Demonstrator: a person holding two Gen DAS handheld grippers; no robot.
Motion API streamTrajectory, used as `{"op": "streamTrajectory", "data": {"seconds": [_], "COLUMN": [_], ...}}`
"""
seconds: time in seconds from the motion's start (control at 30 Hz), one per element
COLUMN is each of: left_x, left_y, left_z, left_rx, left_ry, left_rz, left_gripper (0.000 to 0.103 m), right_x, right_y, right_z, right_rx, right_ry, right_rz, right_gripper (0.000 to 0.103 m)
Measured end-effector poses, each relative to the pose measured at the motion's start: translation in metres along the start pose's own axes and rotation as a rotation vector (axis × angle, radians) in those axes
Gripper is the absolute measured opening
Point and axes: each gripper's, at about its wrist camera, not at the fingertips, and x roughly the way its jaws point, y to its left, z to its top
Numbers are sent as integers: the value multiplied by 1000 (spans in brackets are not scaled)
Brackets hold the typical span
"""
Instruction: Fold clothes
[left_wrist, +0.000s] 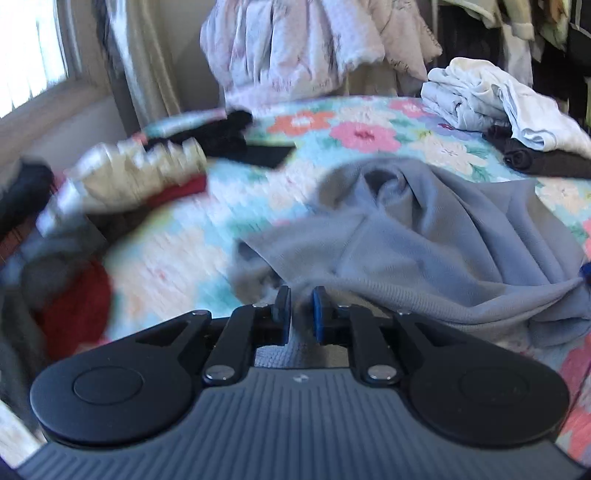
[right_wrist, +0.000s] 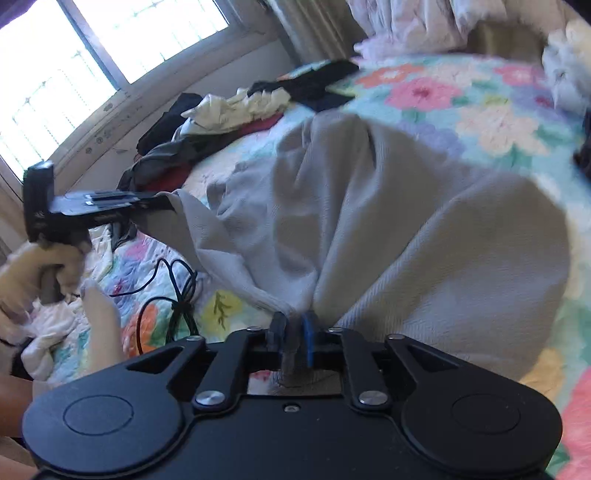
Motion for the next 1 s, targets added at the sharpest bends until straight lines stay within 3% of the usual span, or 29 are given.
{"op": "streamTrajectory", "data": {"seconds": [0.1,0.2,0.4,0.47,0.6,0.73,0.87,0.9,1.0], "left_x": [-34,-63,-115,-130,-134,-83,-15,2,48], "left_y": [21,46,100,118,137,117,85,76,53], "left_z": [18,30,53,60,71,73,59,54,42], "left_rx": [14,5,27,4,7,88,55,50,57], "left_ry": [-31,-52,-32,-14,36,77,89,101,147], "left_rz": [54,145,329,333,331,284,106,56,-59], "left_gripper": [18,26,29,32,42,43,43,43,43], "right_x": [-21,-38,-70,-86,-104,-88,-62,-54,-28], "right_y": [12,15,30,40,64,74,77,76,71], "right_z": [6,9,16,13,0,-10,-5,1,28], "right_rx": [2,58,119,72,-124,-214,-295,-291,-247], "right_ry": [-39,-68,-72,-120,-246,-326,-318,-301,-230], "right_rz": [27,95,214,201,104,-13,-47,-45,-19], "right_gripper": [39,42,55,58,80,84,83,80,55]}}
